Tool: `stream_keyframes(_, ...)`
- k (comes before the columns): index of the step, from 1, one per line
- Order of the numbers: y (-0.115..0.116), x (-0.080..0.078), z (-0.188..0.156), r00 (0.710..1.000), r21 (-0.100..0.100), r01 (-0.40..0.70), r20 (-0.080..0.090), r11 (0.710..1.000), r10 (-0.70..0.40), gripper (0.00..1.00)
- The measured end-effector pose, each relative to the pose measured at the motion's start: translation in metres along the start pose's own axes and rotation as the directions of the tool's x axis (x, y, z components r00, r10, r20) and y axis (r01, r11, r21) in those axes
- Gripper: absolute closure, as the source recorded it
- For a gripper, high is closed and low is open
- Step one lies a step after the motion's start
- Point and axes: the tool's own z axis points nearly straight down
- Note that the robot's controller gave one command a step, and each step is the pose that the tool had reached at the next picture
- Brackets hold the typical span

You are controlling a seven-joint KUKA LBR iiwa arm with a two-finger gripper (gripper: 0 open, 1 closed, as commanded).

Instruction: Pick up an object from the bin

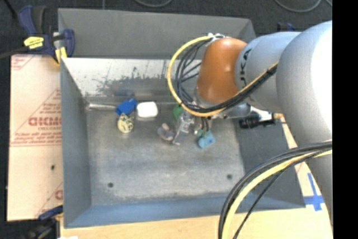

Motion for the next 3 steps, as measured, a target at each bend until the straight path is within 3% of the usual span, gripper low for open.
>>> stream_keyframes(1, 0.006, 0.000, -0.005, 0.998, -0.001, -0.069, 0.003, 0.998, 0.069, 1.00)
stream_keyframes(2, 0.018, 0.004, -0.018, 0.975, -0.002, -0.222, 0.003, 0.975, 0.222, 1.00)
stream_keyframes(3, 0.031, 0.005, -0.019, 0.962, -0.004, -0.271, 0.005, 0.962, 0.271, 1.00)
